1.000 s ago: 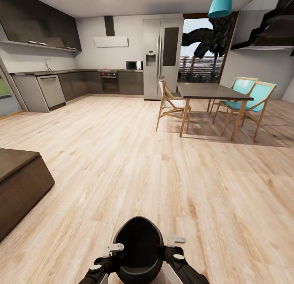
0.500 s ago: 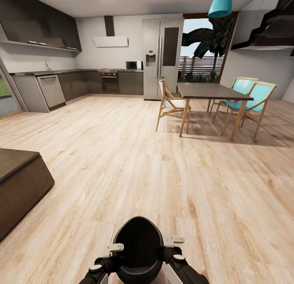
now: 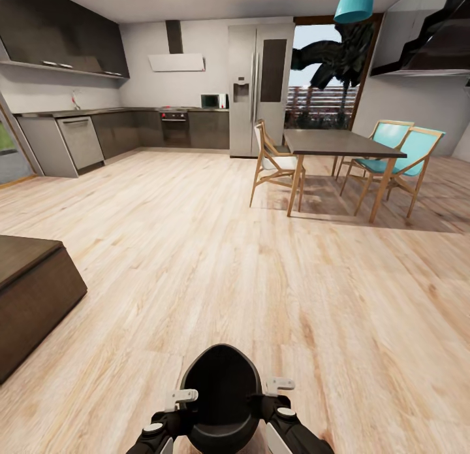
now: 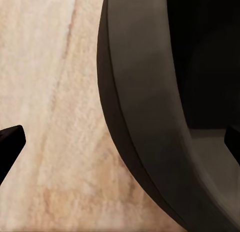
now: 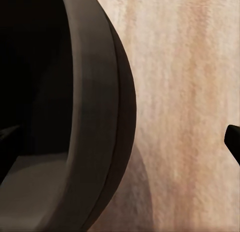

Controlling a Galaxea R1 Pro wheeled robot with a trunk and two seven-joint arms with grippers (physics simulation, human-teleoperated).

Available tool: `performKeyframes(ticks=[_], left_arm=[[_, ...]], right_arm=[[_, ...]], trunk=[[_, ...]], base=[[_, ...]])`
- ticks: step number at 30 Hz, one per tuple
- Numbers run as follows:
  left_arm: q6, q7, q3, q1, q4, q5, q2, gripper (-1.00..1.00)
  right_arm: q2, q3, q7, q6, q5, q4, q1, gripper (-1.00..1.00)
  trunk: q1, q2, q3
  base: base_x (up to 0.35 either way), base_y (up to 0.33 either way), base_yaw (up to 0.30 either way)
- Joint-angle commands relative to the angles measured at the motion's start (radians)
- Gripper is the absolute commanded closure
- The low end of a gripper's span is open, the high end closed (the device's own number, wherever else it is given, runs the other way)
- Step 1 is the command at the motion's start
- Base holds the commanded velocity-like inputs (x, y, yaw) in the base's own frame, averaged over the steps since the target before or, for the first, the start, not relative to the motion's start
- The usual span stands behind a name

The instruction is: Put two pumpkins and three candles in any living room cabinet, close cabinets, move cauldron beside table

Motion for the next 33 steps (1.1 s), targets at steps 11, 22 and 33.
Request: performKeyframes(ticks=[11,22,33], left_arm=[[0.005,0.011,-0.007,0.0,-0.002,0.008,0.001,-1.0],[0.005,0.01,-0.007,0.001,-0.002,0.008,0.0,-1.0],[0.005,0.01,-0.007,0.0,-0.002,0.008,0.0,-1.0]], right_arm=[[0.0,0.011,-0.008,0.005,-0.002,0.0,-0.001,-1.0],[0.0,0.016,-0.008,0.005,-0.002,0.0,-0.001,-1.0],[0.0,0.016,-0.008,0.005,-0.002,0.0,-0.001,-1.0]], trunk=[[0.002,-0.001,-0.016],[0.003,-0.002,-0.024],[0.003,-0.002,-0.028]], base=[[0.0,0.0,0.0],[0.0,0.0,0.0],[0.0,0.0,0.0]])
